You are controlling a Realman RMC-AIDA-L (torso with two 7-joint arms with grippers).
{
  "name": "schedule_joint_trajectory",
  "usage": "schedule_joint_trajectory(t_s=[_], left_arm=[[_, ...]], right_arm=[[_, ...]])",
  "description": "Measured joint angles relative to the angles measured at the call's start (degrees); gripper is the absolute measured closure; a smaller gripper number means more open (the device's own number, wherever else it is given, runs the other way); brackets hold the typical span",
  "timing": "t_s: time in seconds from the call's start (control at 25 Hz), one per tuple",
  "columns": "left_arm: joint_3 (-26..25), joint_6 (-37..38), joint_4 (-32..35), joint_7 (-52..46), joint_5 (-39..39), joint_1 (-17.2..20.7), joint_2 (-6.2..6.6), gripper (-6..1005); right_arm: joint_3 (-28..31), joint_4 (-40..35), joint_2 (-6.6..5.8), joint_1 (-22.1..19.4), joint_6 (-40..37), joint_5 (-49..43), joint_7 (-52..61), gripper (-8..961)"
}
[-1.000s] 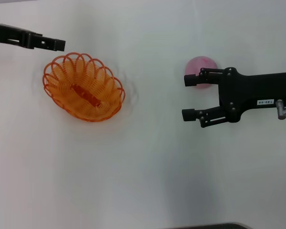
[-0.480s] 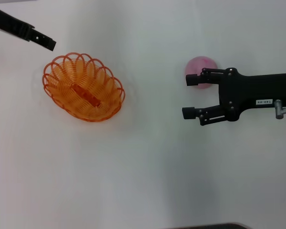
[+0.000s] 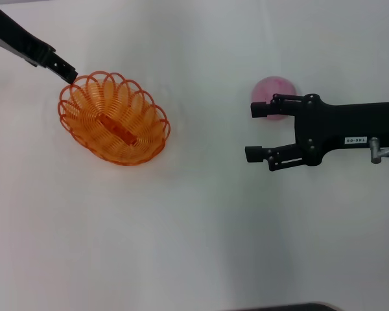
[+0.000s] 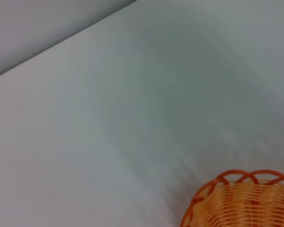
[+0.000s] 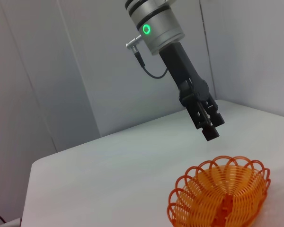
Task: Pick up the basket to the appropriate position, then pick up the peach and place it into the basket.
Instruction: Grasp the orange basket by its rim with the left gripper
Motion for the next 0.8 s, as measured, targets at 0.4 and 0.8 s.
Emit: schedule_joint_trajectory(t_s=[0.4,0.8], left_arm=[[2.4,-2.8,-0.9,-1.0,0.1,-0.1,-0.85,155],[3.7,-10.0,-5.9,-0.8,0.1,-0.2,-1.43,153]], right_arm=[[-0.1,0.3,0.0,0.3,0.3,0.0,0.0,-4],[-0.3,0.4,0.14,0.3,1.5,0.0,0.0,-4]])
